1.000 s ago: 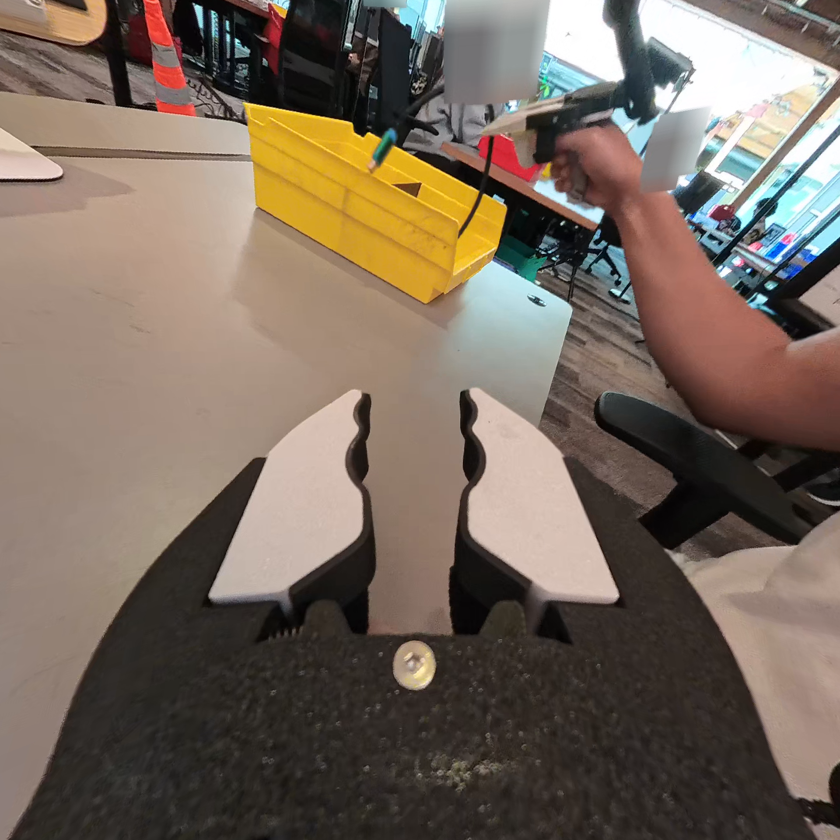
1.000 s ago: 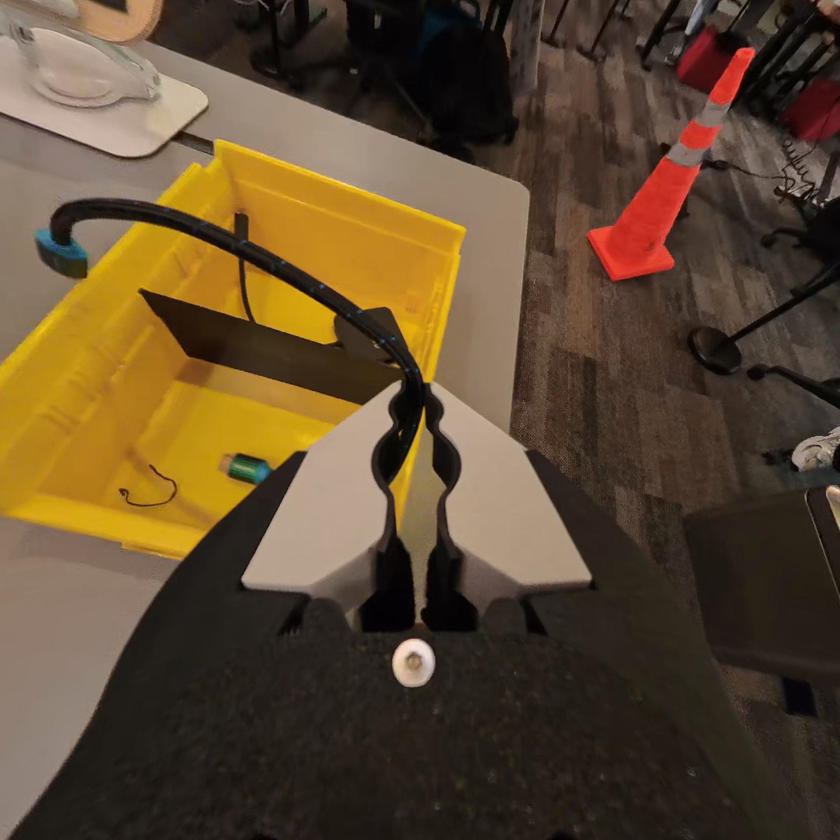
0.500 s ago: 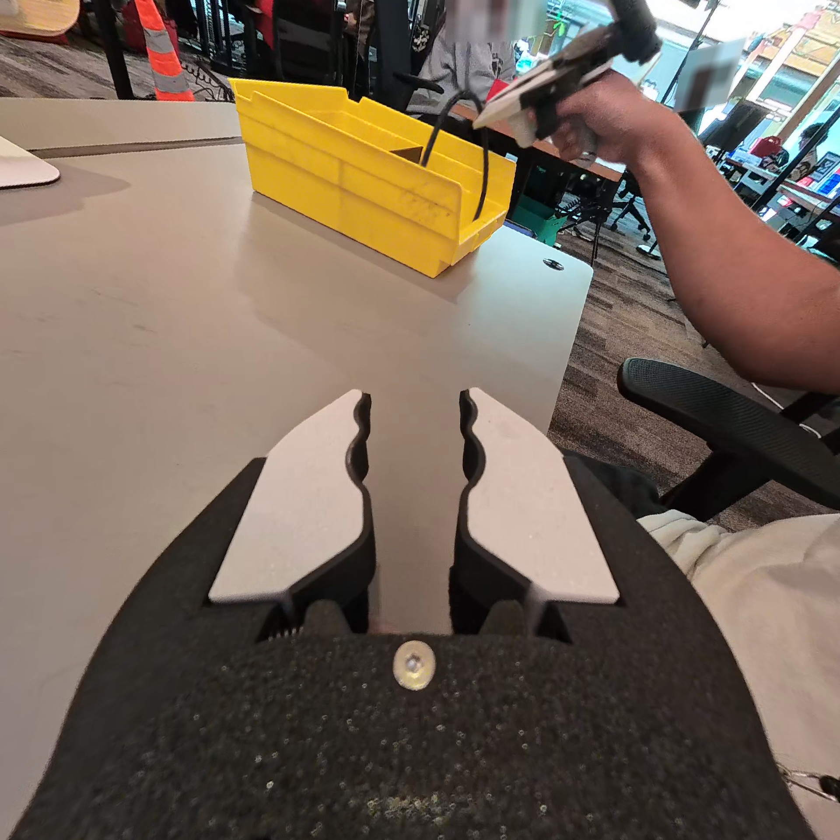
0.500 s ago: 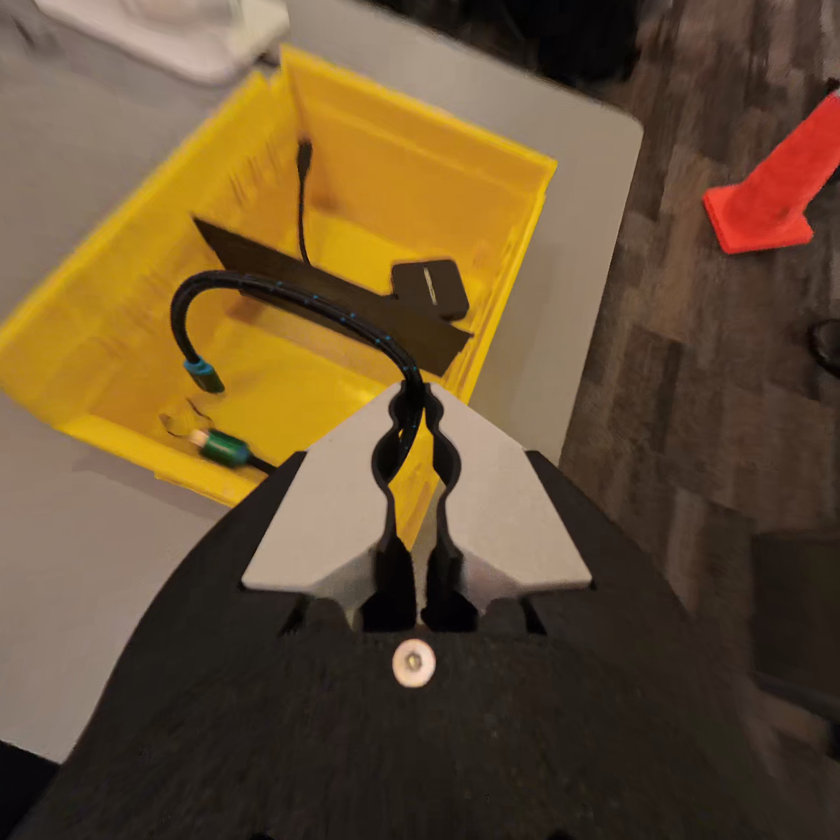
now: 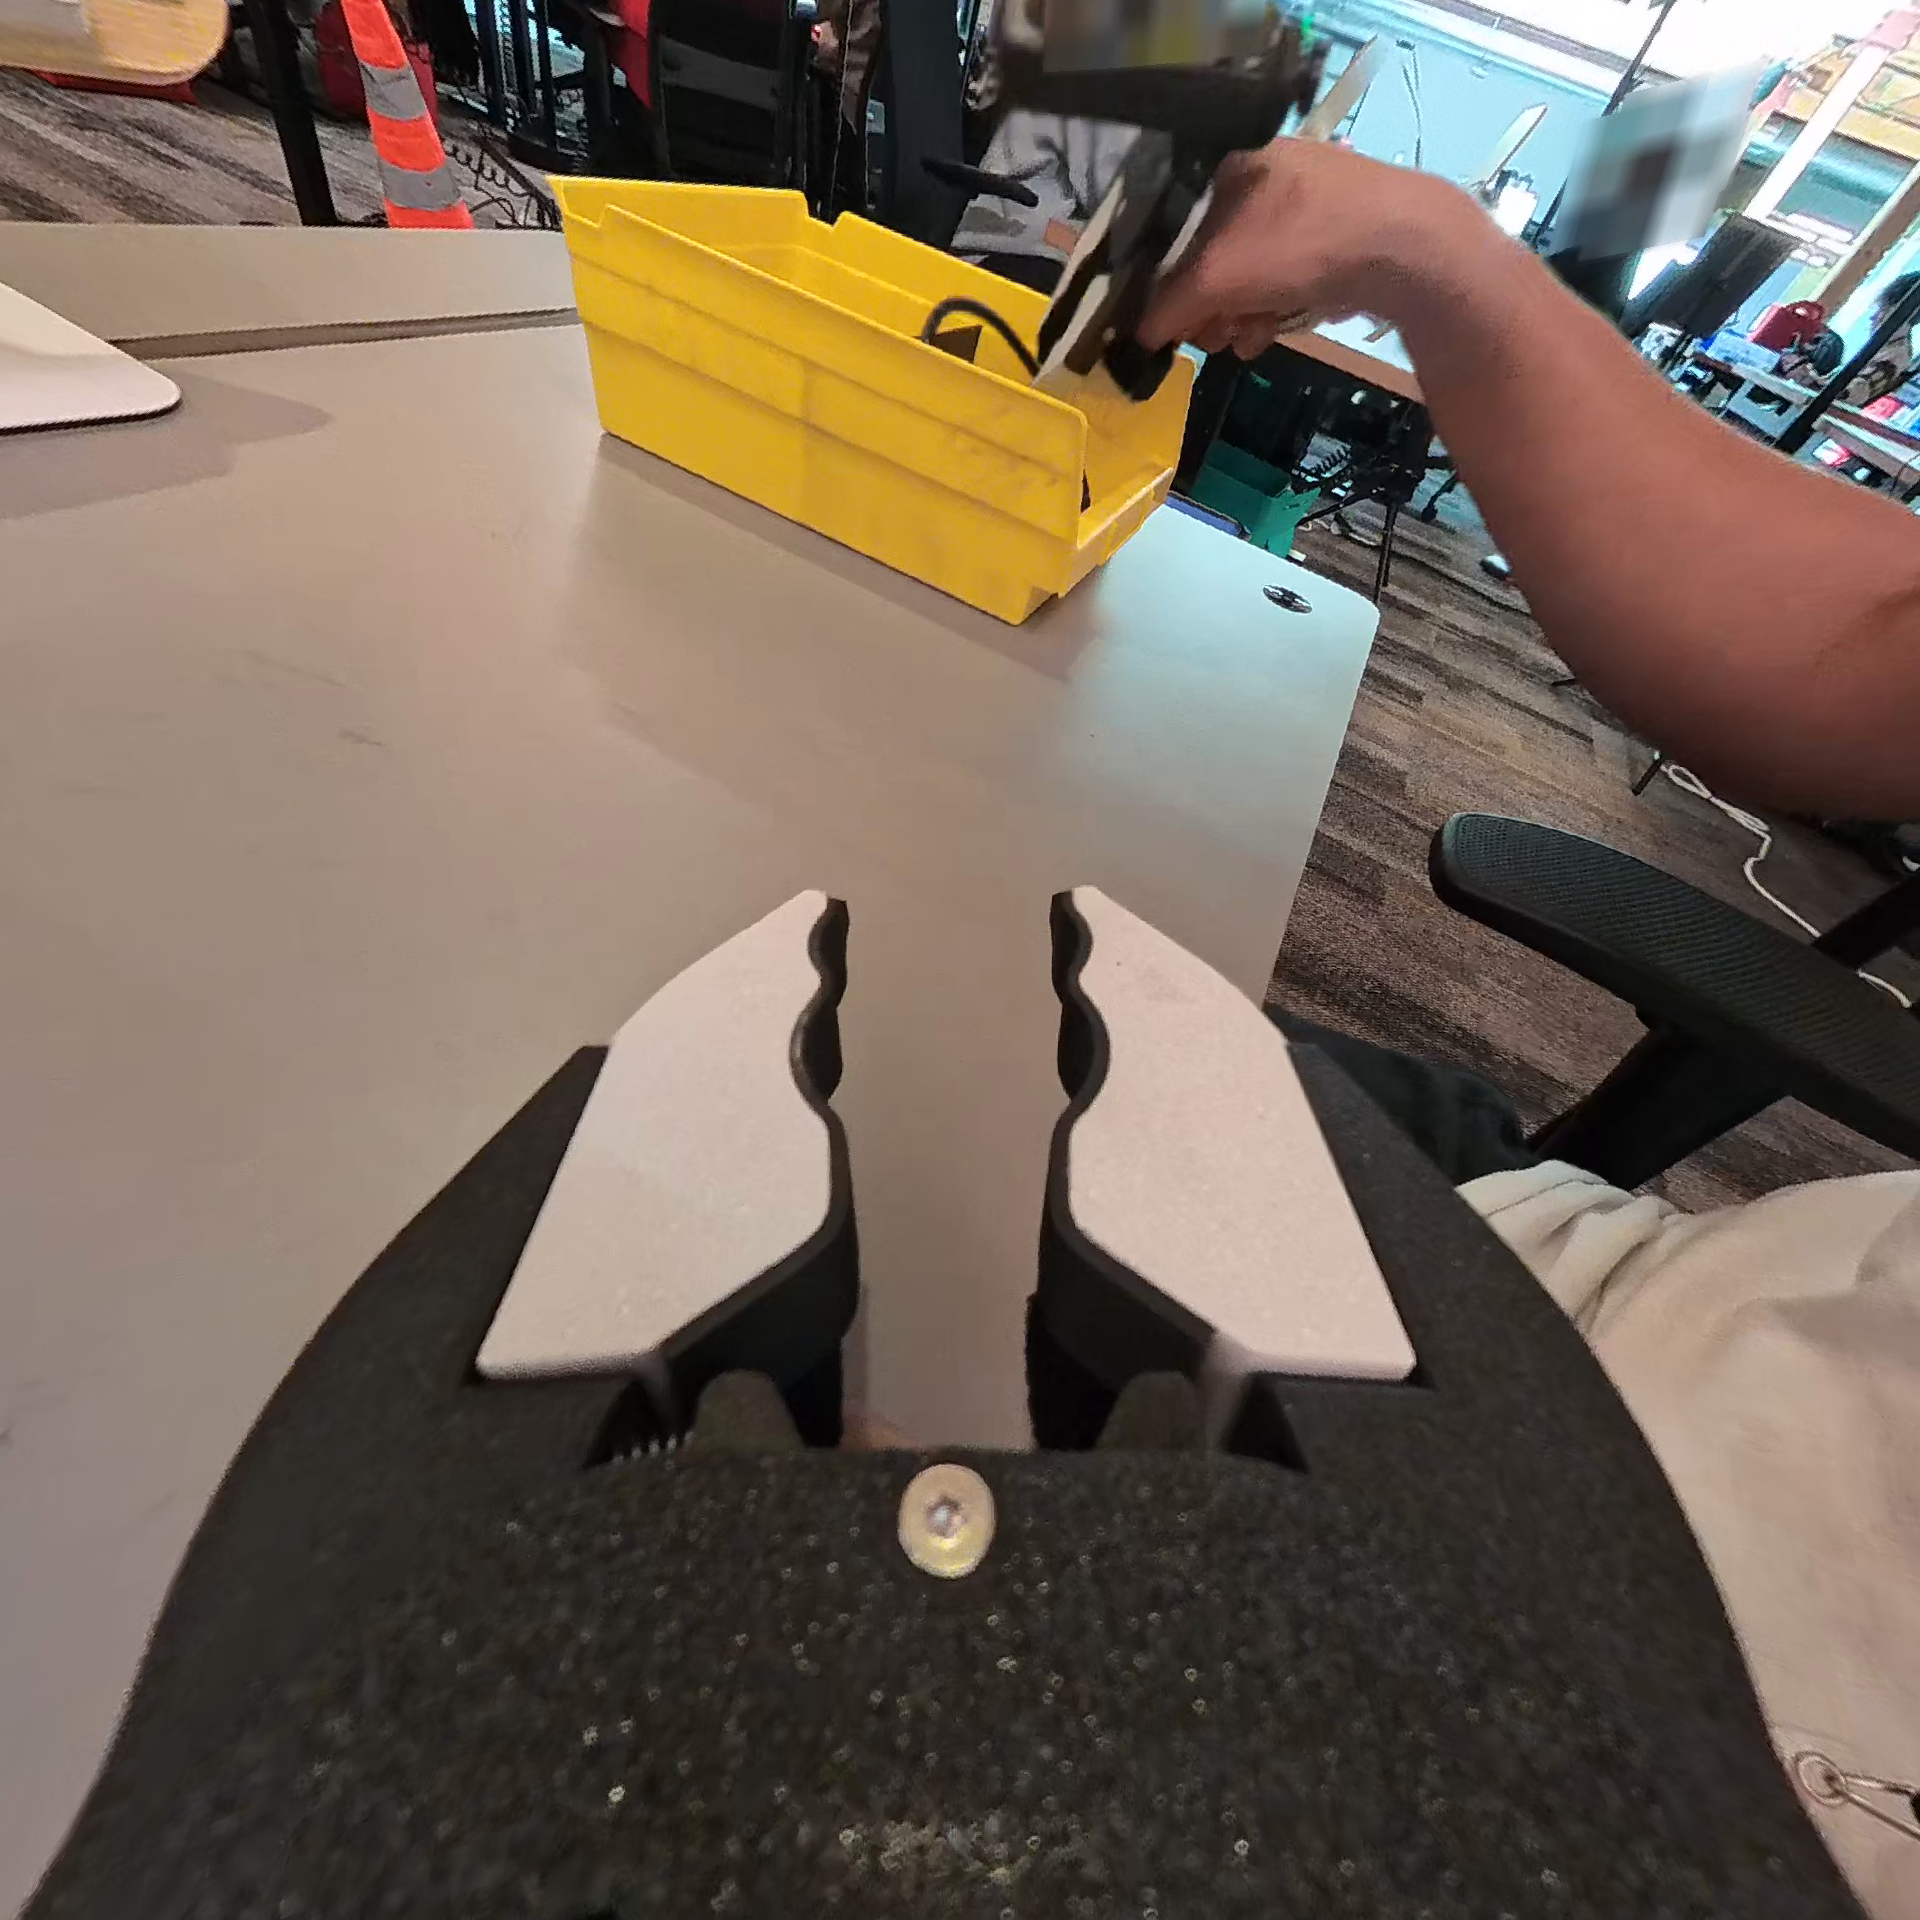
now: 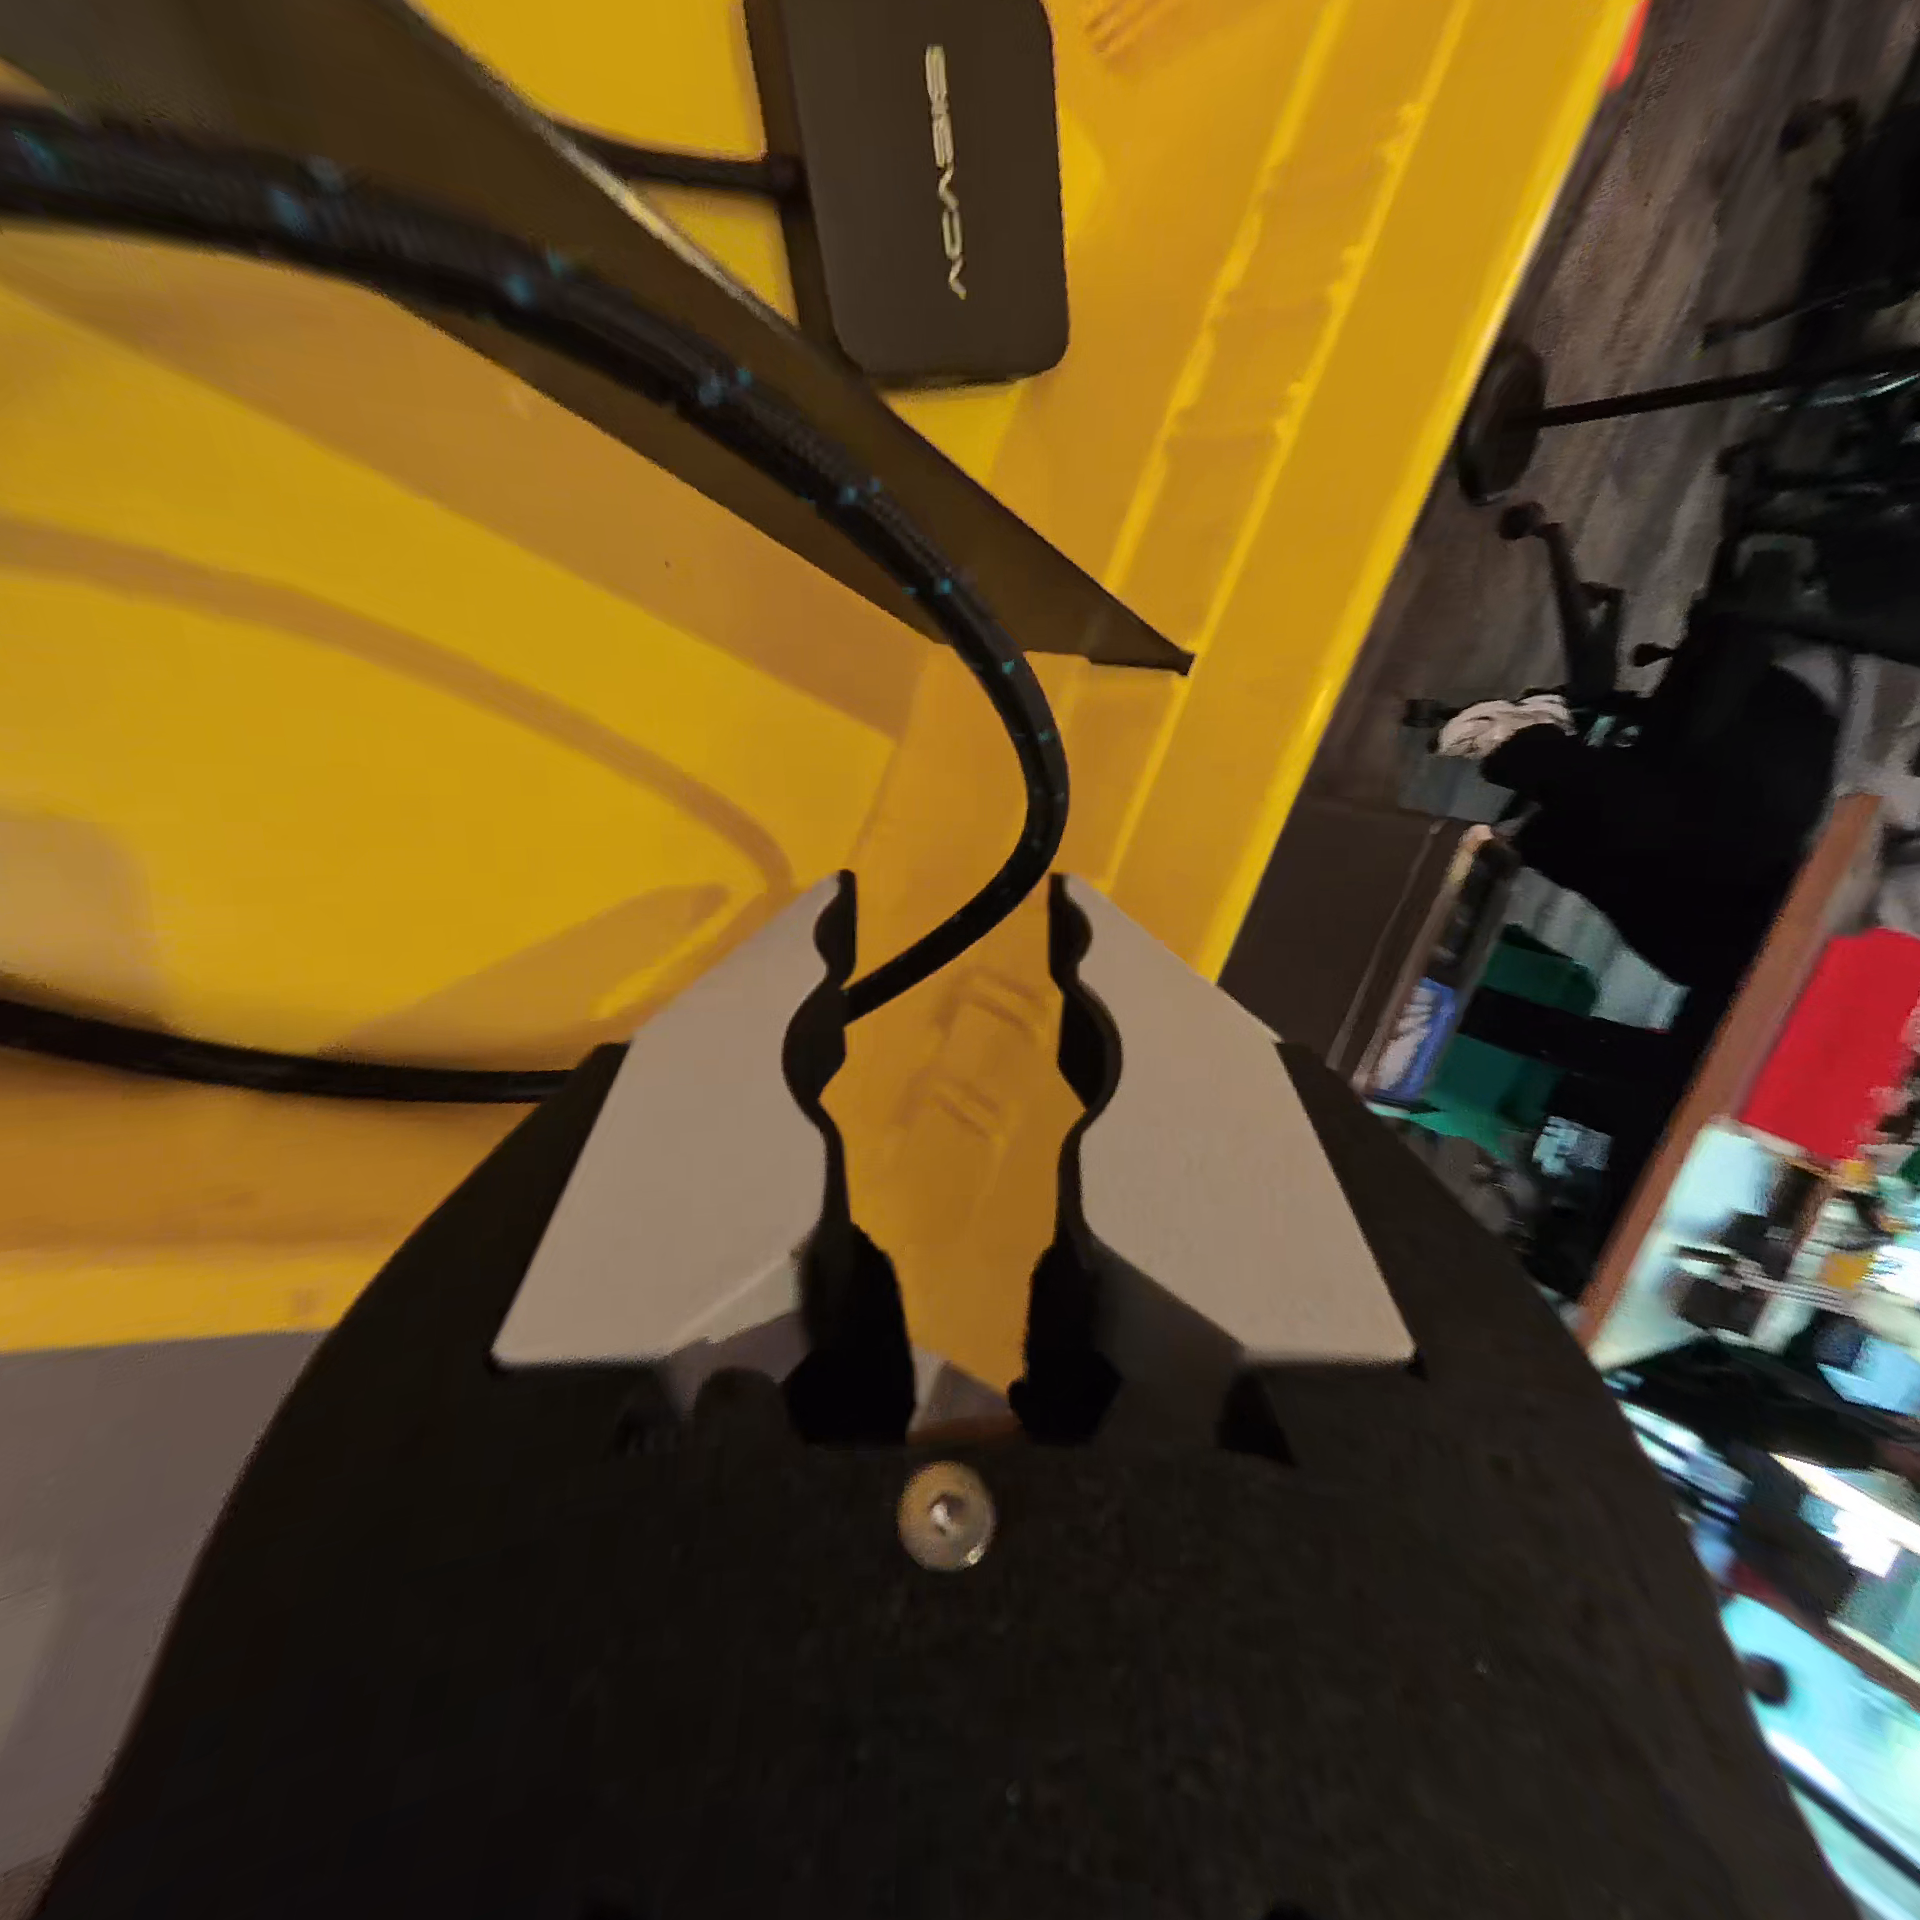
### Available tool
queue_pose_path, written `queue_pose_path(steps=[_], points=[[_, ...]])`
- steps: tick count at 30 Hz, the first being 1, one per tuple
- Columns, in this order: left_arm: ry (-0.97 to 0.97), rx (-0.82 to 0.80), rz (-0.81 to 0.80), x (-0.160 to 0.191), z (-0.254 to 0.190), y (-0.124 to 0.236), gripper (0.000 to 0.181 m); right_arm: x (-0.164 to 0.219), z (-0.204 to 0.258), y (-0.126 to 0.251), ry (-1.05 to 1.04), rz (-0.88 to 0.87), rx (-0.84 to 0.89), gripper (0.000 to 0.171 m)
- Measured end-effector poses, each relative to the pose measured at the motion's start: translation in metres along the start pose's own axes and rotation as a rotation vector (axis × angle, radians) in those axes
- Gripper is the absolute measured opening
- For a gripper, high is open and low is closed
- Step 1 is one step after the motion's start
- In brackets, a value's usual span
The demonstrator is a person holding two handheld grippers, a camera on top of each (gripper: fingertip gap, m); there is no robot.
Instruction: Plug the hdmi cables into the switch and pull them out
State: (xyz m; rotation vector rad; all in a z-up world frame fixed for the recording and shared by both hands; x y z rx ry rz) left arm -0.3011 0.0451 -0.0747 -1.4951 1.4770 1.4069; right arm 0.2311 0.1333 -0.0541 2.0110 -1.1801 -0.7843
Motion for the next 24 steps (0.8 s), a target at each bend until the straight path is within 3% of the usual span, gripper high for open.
queue_pose_path(steps=[2,7,11,14,16,20,24], points=[[-0.004,-0.013,-0.007,0.000,0.001,0.003,0.037,0.004,-0.002,0.018,-0.087,-0.077,-0.064,0.046],[0.027,-0.036,-0.027,-0.001,0.008,0.007,0.037,0.024,0.009,0.085,-0.296,-0.410,-0.063,0.046],[0.014,-0.091,-0.031,-0.002,0.012,0.008,0.037,0.036,0.076,0.117,-0.518,-0.828,-0.287,0.046],[-0.024,-0.119,-0.041,-0.003,0.013,0.011,0.038,0.043,0.145,0.130,-0.683,-1.031,-0.500,0.045],[-0.058,-0.117,-0.054,-0.005,0.012,0.013,0.041,0.043,0.183,0.135,-0.663,-1.075,-0.587,0.045],[-0.071,-0.137,-0.040,-0.018,0.014,0.021,0.049,0.033,0.212,0.140,-0.450,-1.067,-0.508,0.045],[-0.005,-0.112,-0.038,-0.064,0.040,0.056,0.047,0.032,0.220,0.136,-0.426,-1.077,-0.481,0.042]])
Point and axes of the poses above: each gripper's, where its closed fingertips meet, y back along the fingers, x out of its underside, z = x × y across the jaws, the point moved 10 cm from there along y, back along the fingers, and after that the axes turned 2 degrees about x, right-handed, at the moved point
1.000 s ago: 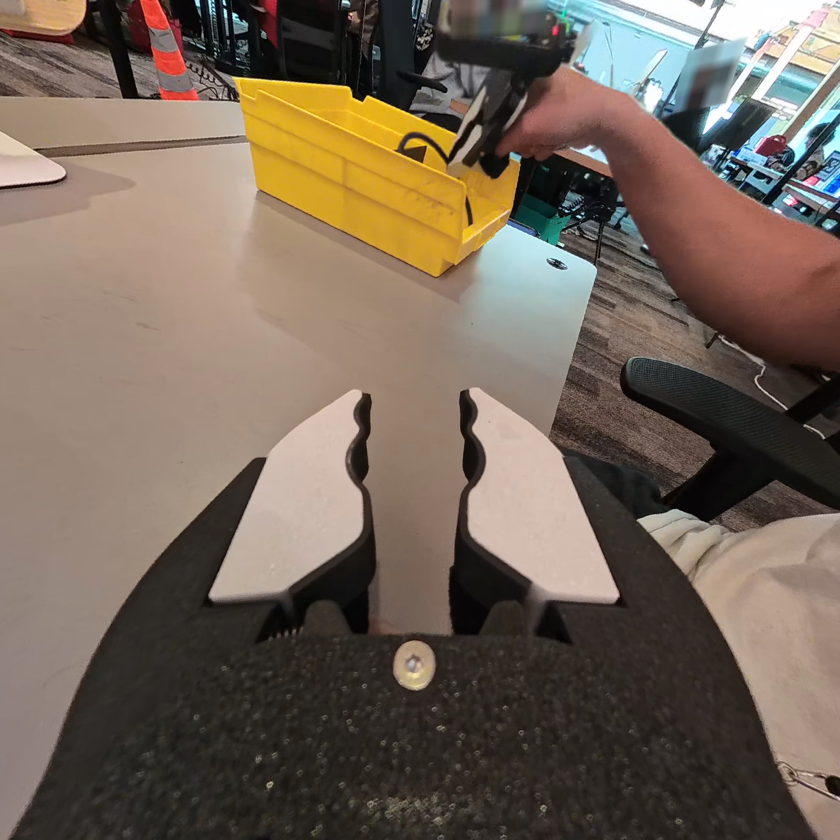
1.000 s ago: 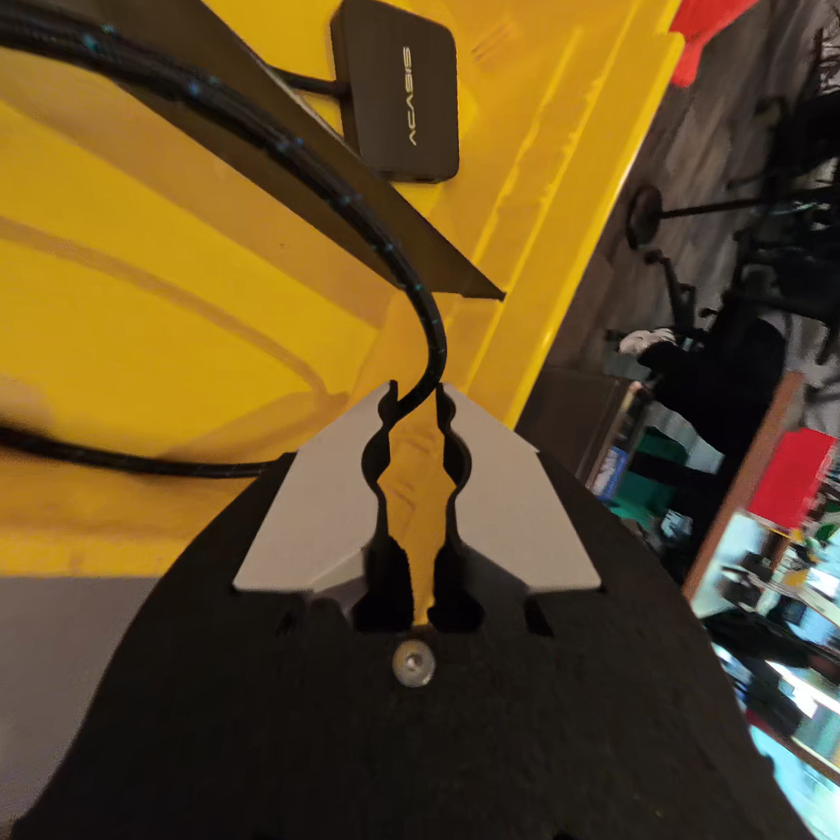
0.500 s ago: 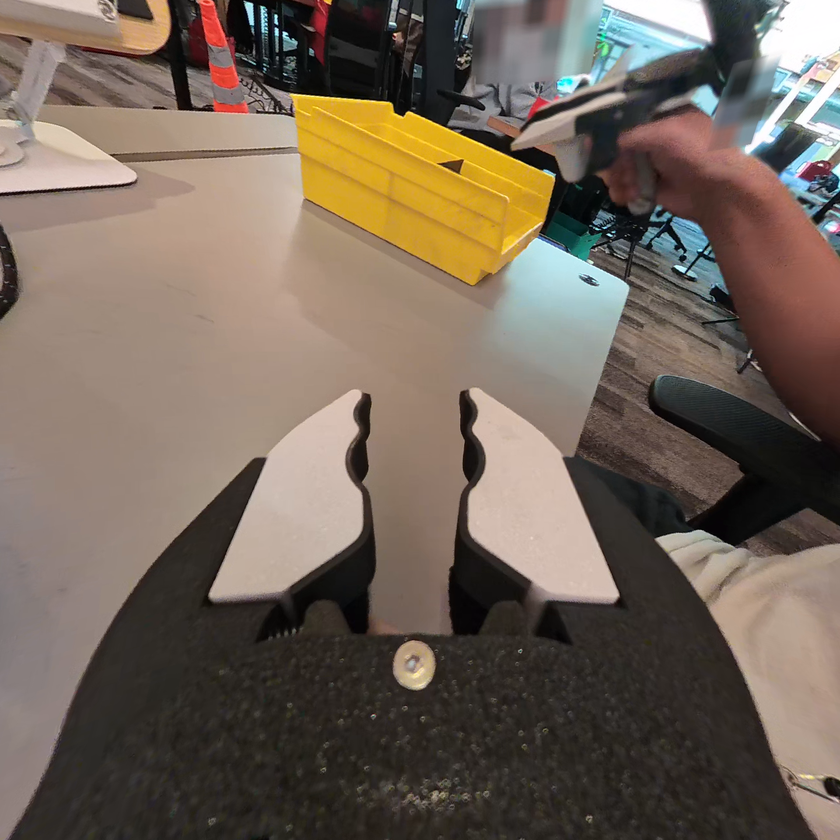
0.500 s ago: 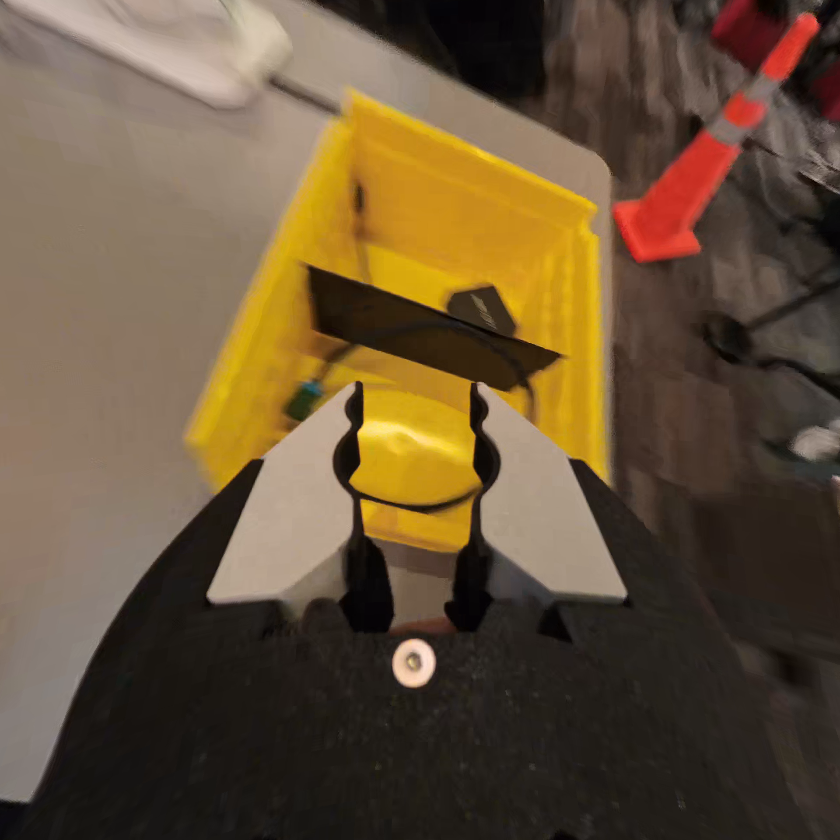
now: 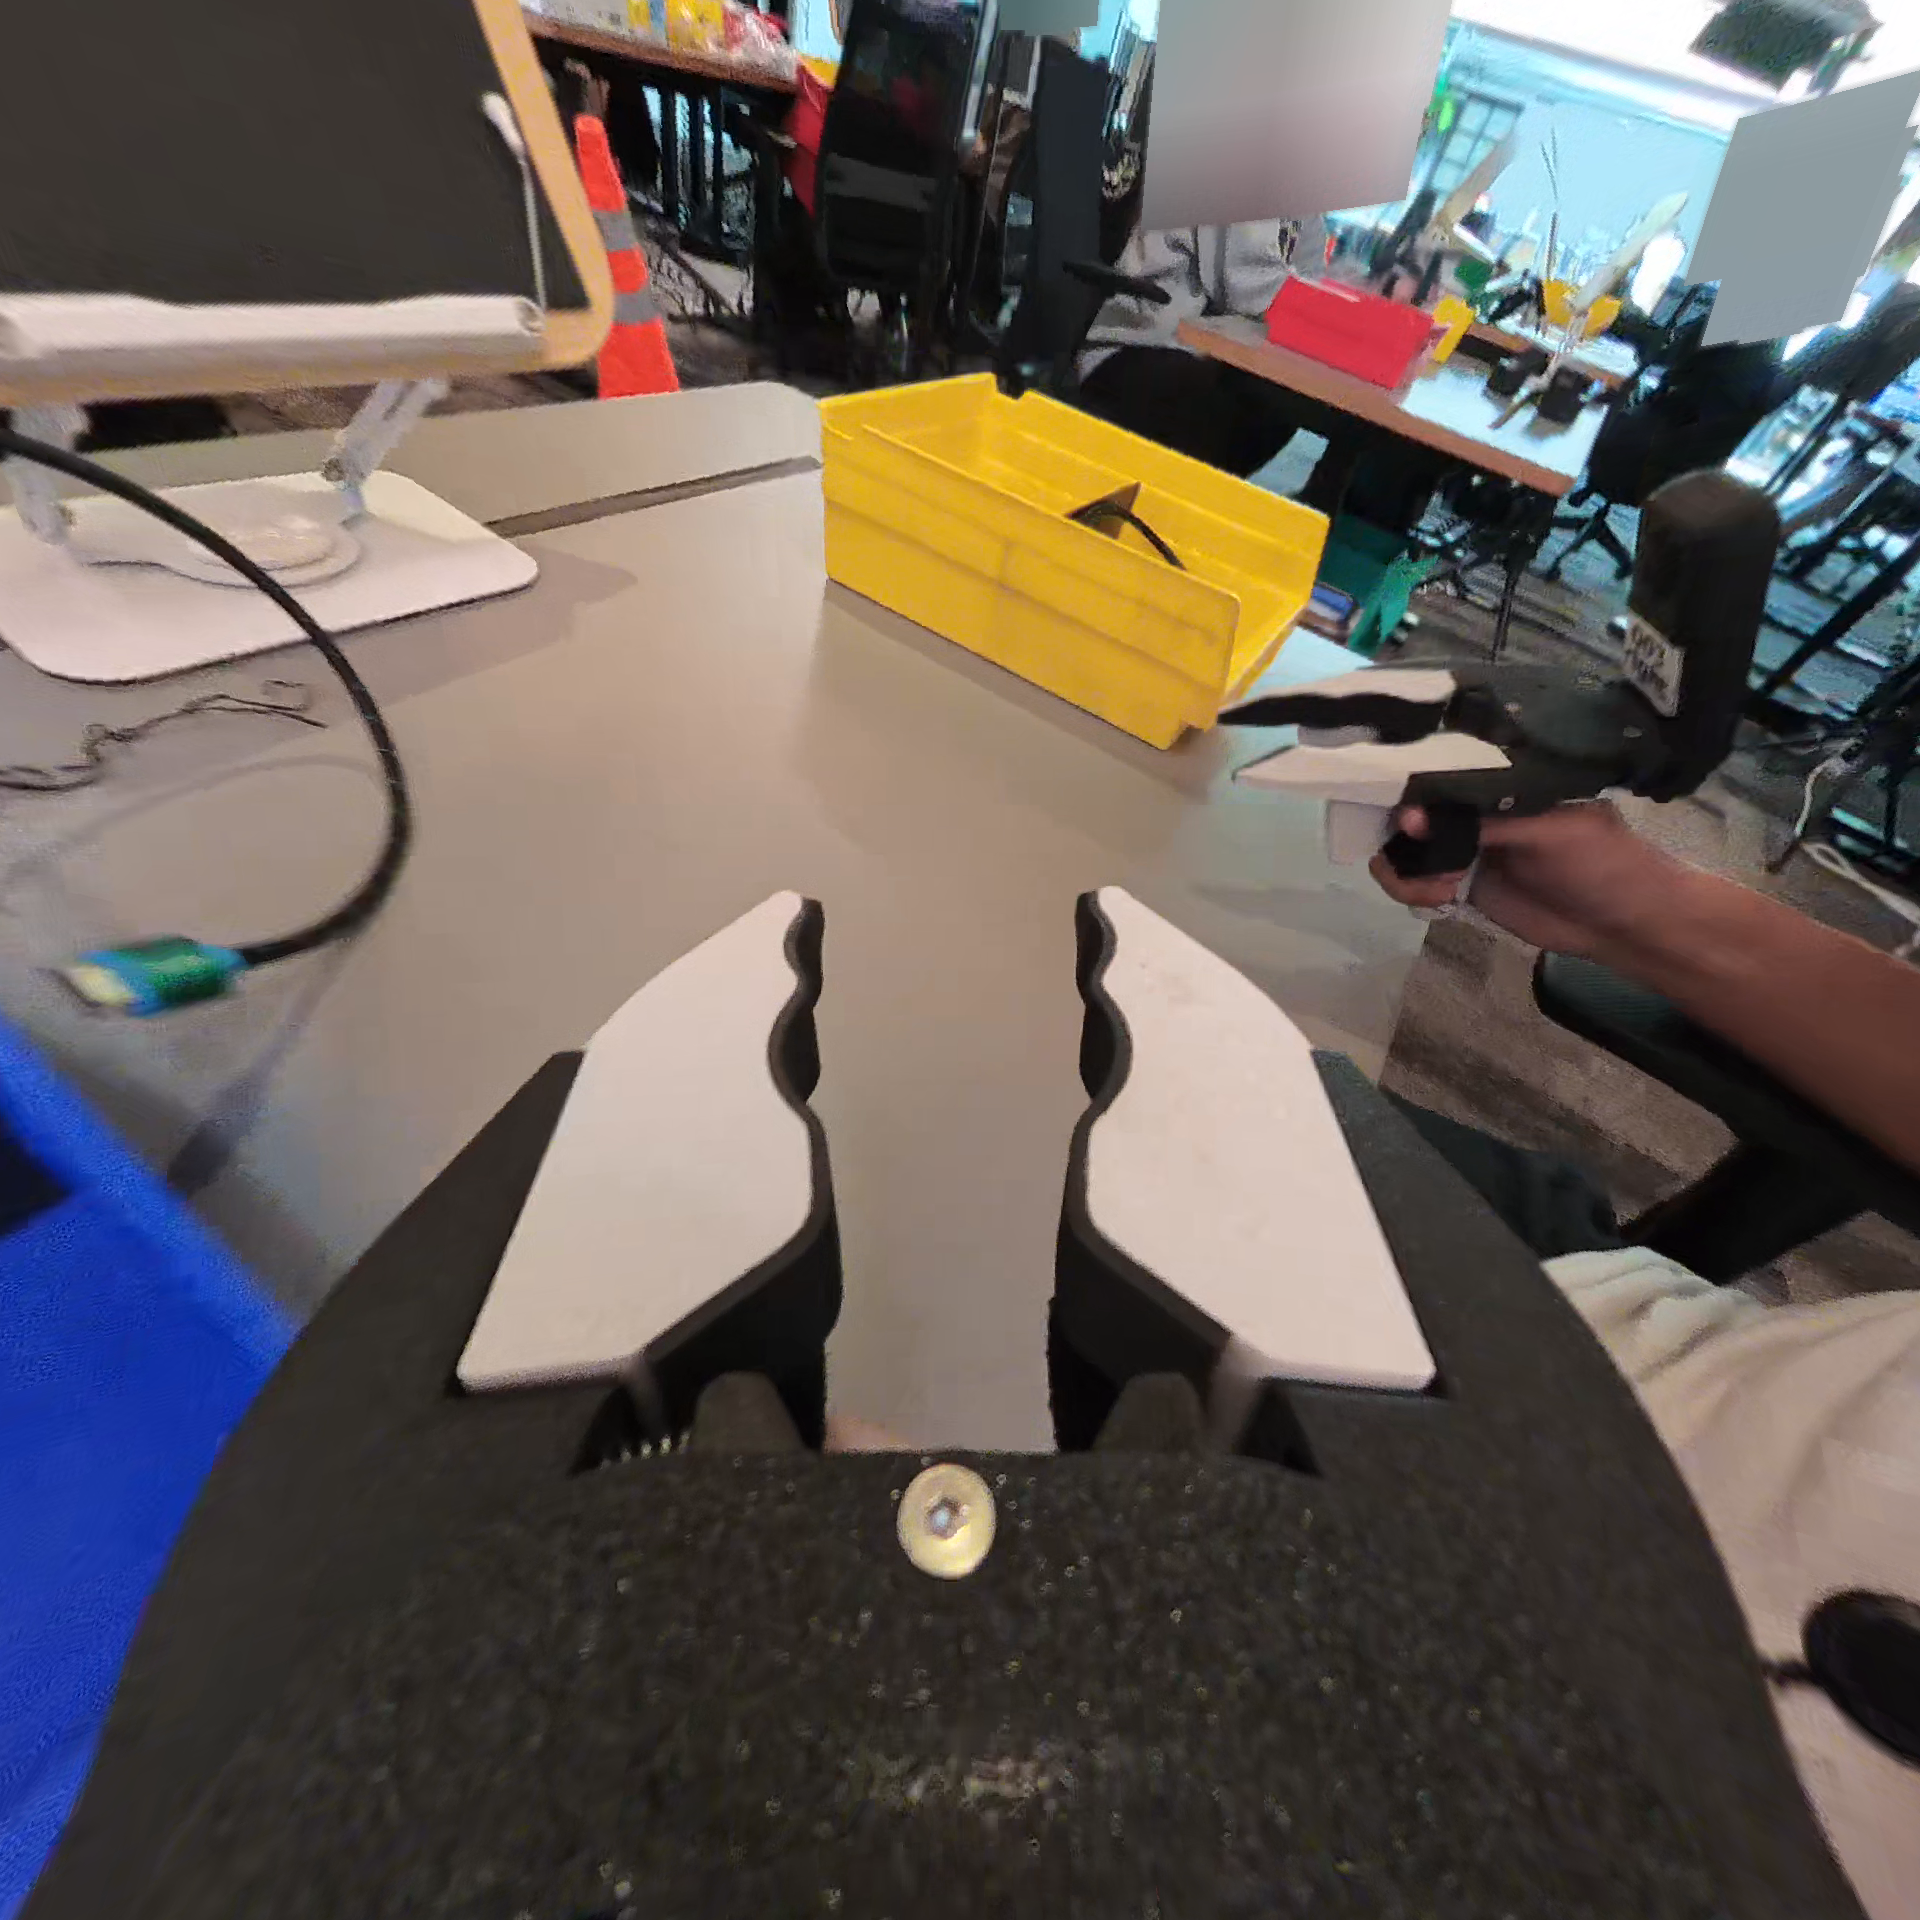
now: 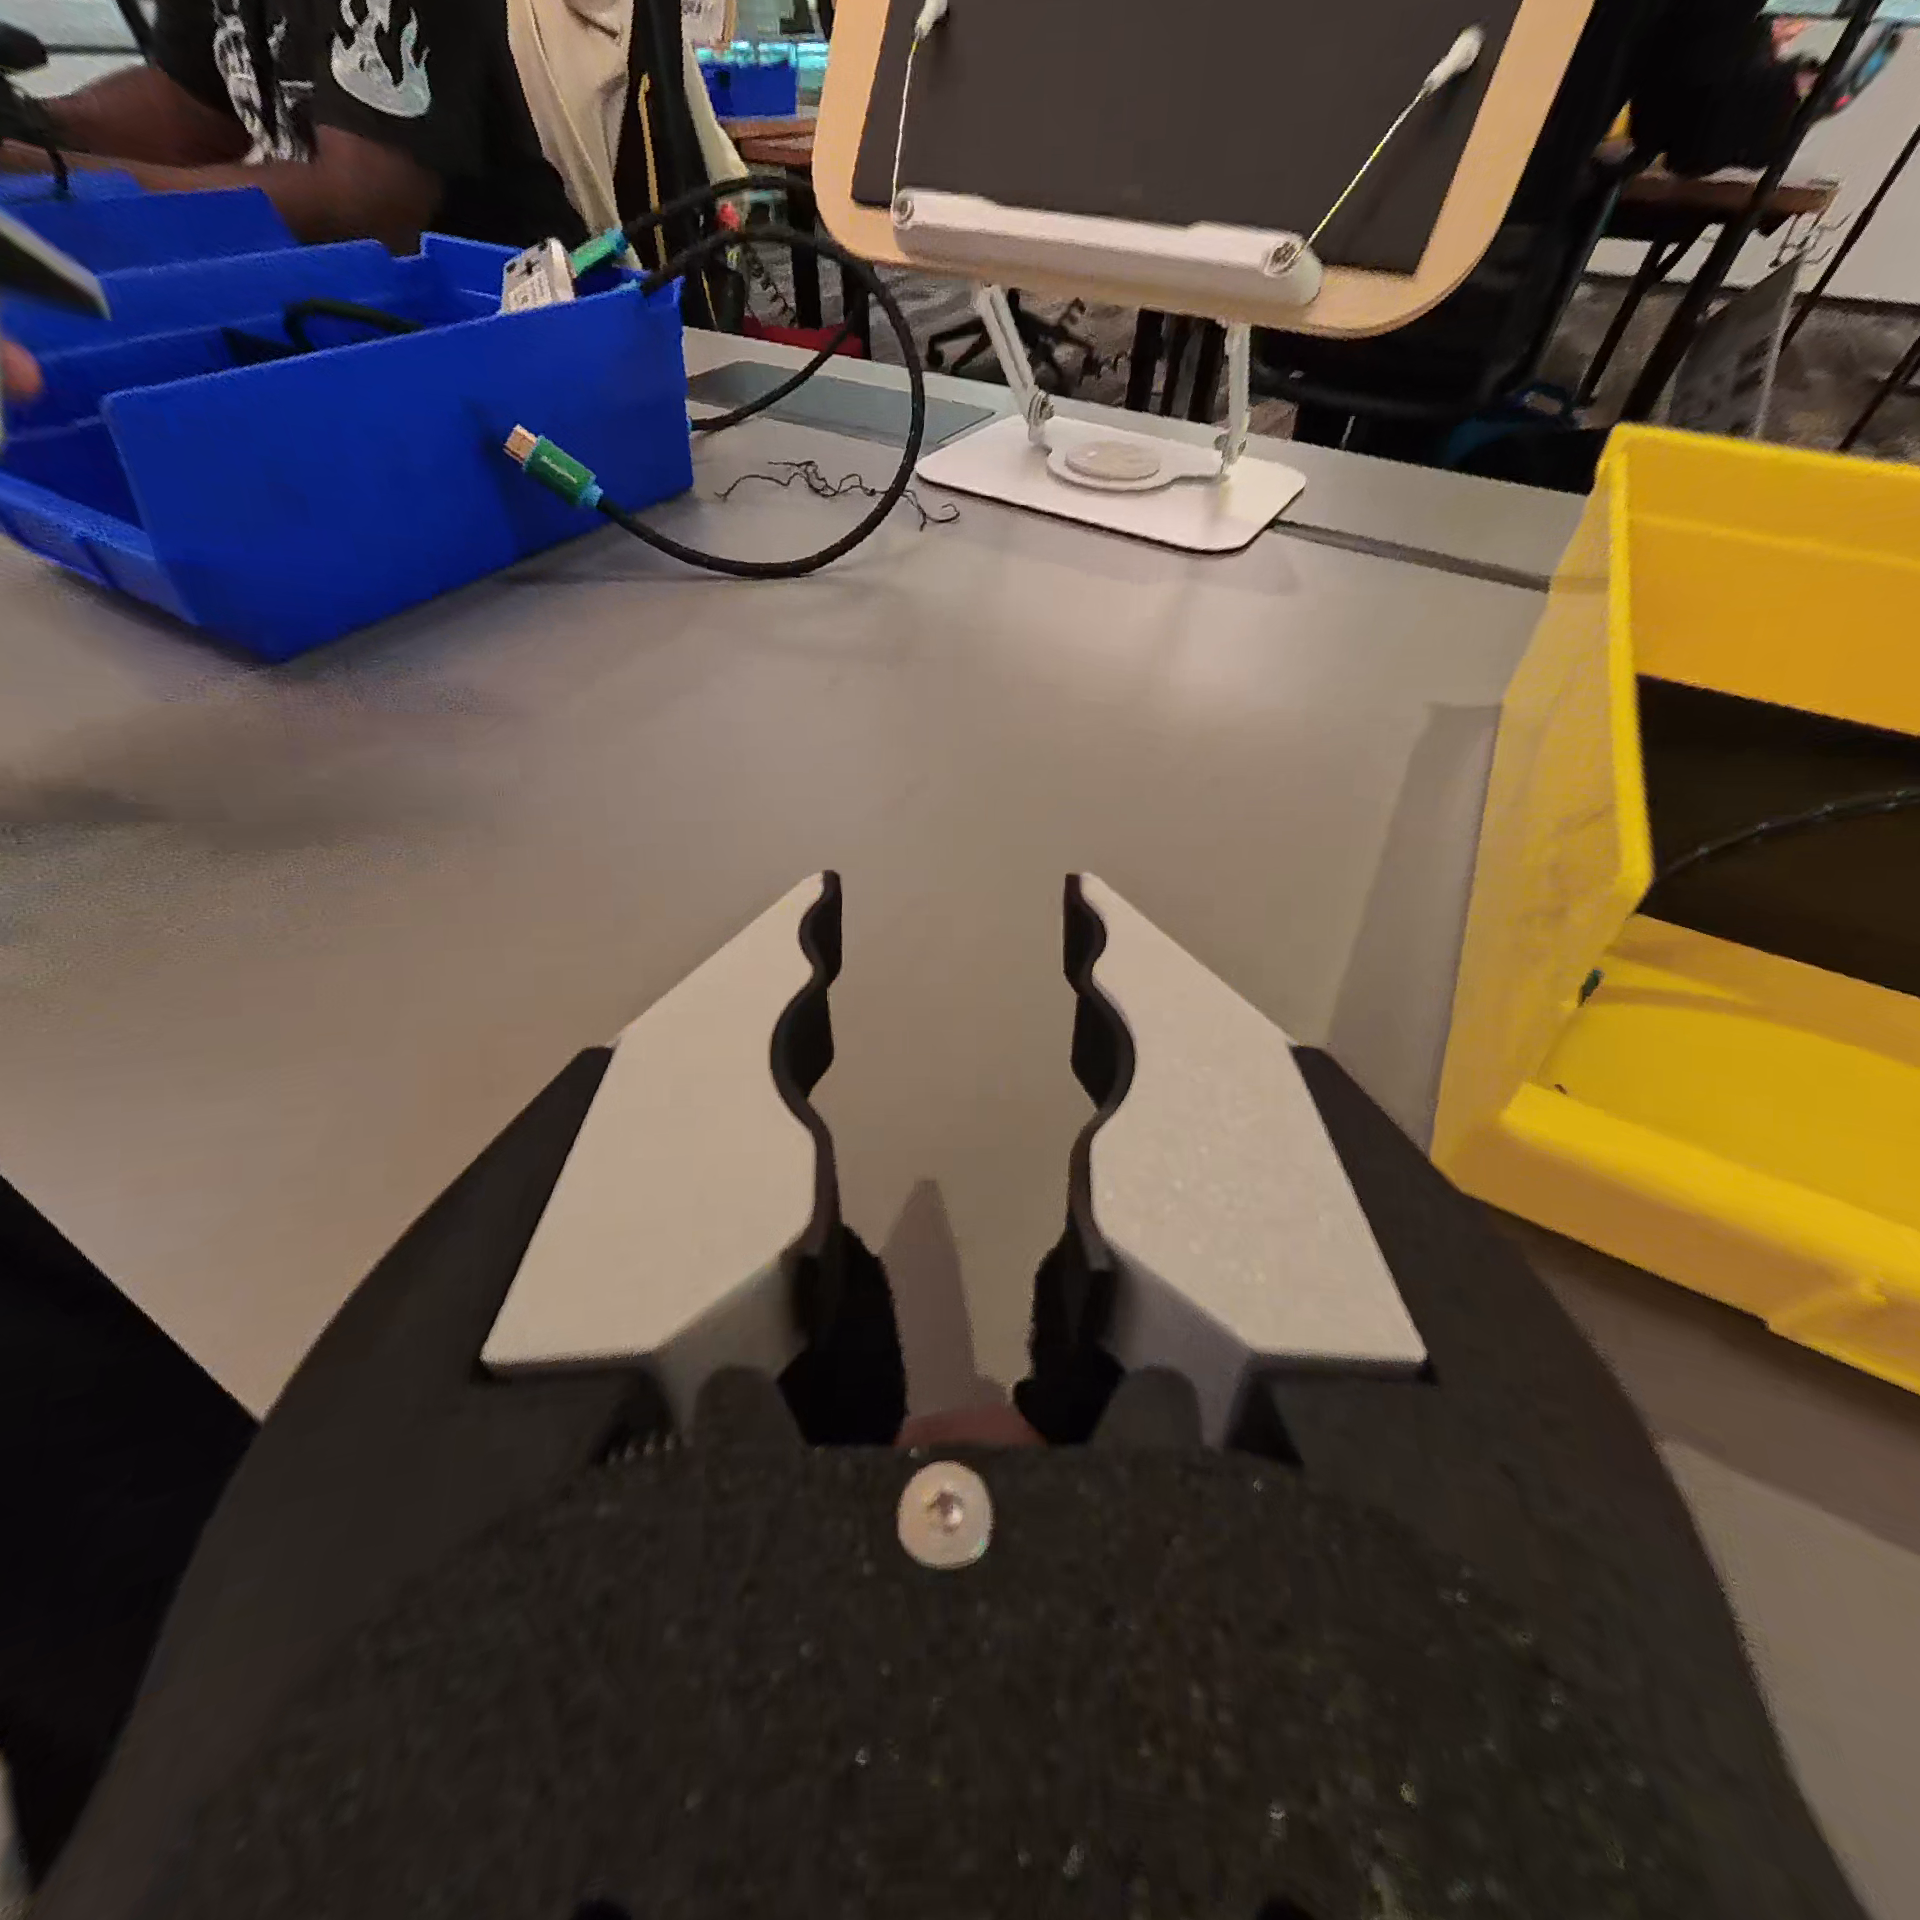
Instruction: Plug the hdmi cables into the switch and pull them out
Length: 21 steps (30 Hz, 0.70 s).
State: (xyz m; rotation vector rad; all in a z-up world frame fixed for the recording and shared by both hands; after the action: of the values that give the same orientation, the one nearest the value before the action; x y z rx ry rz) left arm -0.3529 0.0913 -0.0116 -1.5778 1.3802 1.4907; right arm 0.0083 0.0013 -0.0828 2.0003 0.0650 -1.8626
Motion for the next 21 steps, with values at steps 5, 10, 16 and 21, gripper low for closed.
queue_pose_path(steps=[5,10,16,21], points=[[-0.152,-0.163,0.312,-0.062,0.105,0.032,0.051,0.004,-0.004,0.000,-0.014,0.022,-0.024,0.039],[-0.113,-0.403,0.663,-0.074,0.249,0.025,0.051,0.005,-0.012,0.001,-0.139,0.035,-0.084,0.033],[0.028,-0.189,0.911,-0.044,0.305,-0.010,0.057,0.006,-0.023,0.006,-0.166,0.021,-0.062,0.034],[-0.154,-0.273,1.029,-0.024,0.308,-0.028,0.040,0.009,-0.026,0.007,-0.183,0.030,-0.061,0.034]])
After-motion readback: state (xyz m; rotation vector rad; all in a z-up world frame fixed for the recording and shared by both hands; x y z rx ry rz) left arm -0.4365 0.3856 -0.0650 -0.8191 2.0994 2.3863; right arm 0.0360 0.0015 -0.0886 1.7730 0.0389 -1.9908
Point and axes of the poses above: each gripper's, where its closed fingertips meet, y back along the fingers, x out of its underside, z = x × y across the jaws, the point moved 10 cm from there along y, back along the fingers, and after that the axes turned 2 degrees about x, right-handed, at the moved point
